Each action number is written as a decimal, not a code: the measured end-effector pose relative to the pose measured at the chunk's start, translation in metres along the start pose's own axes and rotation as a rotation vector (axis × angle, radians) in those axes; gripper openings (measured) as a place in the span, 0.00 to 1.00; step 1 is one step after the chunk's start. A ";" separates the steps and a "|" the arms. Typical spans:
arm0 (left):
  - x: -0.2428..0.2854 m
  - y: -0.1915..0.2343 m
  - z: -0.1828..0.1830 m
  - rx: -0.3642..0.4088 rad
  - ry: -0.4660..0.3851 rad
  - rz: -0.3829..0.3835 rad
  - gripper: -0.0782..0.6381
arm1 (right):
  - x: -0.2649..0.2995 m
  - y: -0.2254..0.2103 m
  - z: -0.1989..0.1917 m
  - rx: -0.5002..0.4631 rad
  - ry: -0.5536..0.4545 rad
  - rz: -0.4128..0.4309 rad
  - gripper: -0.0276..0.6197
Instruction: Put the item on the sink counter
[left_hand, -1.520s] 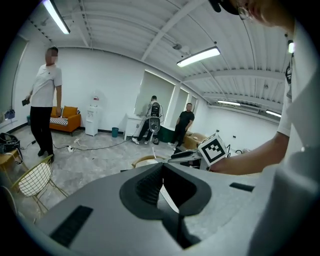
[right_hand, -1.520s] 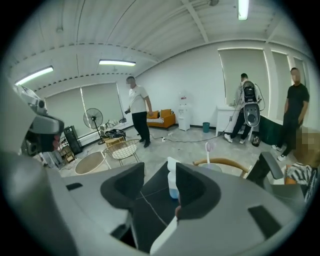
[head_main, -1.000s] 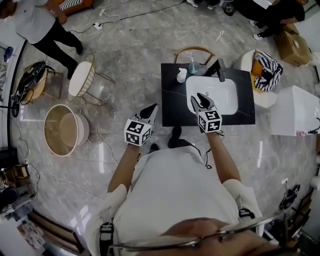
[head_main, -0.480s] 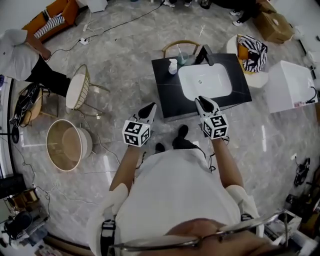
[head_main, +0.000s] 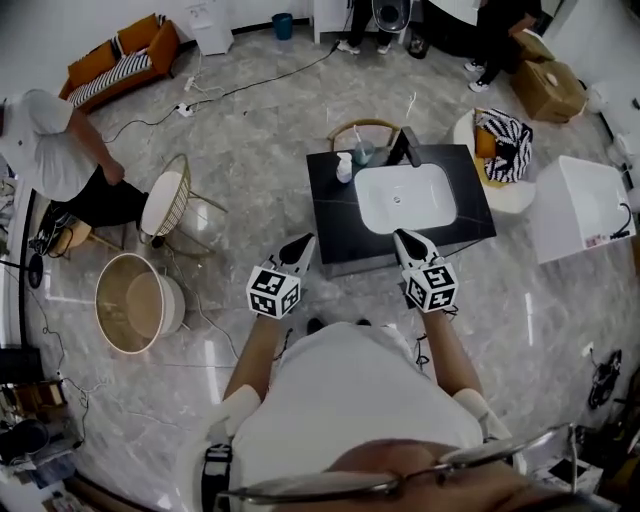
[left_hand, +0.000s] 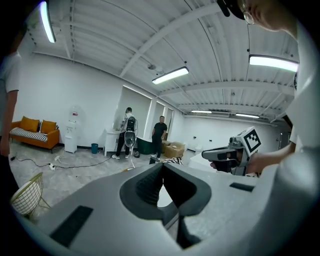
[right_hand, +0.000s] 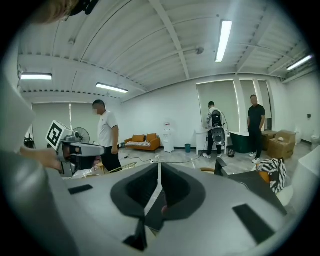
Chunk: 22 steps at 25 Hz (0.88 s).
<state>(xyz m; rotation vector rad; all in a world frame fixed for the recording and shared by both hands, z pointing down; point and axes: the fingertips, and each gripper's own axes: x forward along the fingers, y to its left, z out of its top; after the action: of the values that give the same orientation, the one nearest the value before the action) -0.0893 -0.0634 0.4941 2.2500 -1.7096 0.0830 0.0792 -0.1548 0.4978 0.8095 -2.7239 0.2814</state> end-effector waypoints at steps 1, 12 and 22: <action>-0.002 -0.003 0.001 -0.010 -0.006 0.007 0.11 | -0.005 0.000 0.002 0.009 -0.003 0.011 0.08; 0.005 -0.026 0.014 0.005 -0.042 0.049 0.11 | -0.027 -0.026 0.023 0.042 -0.070 0.073 0.05; 0.009 -0.035 0.013 -0.006 -0.051 0.068 0.11 | -0.032 -0.029 0.017 0.044 -0.067 0.106 0.05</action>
<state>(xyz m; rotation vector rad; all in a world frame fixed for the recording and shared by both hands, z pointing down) -0.0551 -0.0674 0.4763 2.2076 -1.8102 0.0354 0.1176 -0.1666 0.4746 0.6987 -2.8380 0.3430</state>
